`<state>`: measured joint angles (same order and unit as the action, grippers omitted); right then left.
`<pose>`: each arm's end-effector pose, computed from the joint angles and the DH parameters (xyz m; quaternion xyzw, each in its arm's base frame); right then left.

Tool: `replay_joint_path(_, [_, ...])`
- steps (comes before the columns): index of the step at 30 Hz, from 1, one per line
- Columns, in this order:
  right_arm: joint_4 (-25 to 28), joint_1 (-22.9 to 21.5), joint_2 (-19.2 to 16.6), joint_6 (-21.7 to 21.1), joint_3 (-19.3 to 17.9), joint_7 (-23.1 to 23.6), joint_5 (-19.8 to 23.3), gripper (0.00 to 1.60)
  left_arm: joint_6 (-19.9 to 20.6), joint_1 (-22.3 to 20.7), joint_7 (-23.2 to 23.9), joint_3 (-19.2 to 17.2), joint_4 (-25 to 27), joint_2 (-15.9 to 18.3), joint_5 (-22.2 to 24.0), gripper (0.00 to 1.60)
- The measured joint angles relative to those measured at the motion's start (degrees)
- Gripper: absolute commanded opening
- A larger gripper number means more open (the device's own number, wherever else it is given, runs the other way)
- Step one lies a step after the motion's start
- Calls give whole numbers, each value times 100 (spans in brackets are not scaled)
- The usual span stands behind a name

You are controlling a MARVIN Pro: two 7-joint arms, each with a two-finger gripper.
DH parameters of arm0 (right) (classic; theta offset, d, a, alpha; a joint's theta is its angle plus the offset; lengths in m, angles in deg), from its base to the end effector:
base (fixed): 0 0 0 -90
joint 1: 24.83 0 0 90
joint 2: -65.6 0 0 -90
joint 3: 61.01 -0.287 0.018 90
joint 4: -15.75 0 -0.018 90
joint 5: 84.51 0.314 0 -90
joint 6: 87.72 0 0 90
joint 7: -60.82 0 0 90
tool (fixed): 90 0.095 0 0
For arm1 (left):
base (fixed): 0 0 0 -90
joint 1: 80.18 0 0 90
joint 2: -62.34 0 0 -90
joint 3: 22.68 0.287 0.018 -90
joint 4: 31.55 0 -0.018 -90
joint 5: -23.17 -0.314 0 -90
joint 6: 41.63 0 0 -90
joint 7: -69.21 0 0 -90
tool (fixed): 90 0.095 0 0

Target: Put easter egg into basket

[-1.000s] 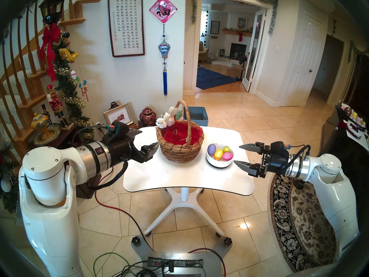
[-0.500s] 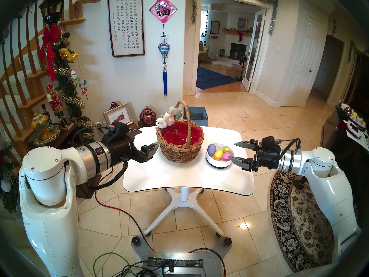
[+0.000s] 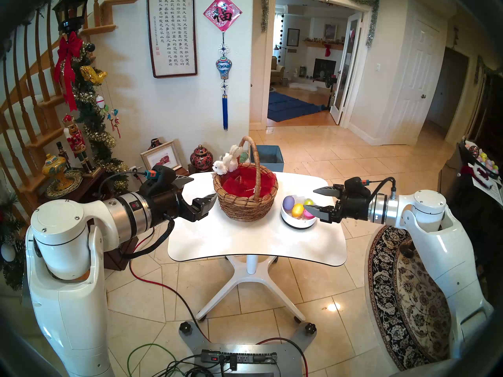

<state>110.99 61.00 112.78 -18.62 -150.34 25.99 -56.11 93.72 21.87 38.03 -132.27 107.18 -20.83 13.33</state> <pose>0.3965 -0.1107 -0.2122 -0.7281 -0.3694 -0.5048 0.2803 0.2852 0.0380 -0.1271 0.7606 -0.2662 0.5761 0.1369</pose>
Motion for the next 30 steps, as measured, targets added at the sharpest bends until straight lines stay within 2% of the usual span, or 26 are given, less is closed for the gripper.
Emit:
replay_joint_path(12, [-239, -593, 86, -526, 626, -245, -381, 160, 0, 0, 0, 0, 0, 0, 0, 160])
replay_joint_path(30, [-586, -1120, 235, -830, 1102, -421, -706, 160, 0, 0, 0, -1, 0, -1, -1, 160])
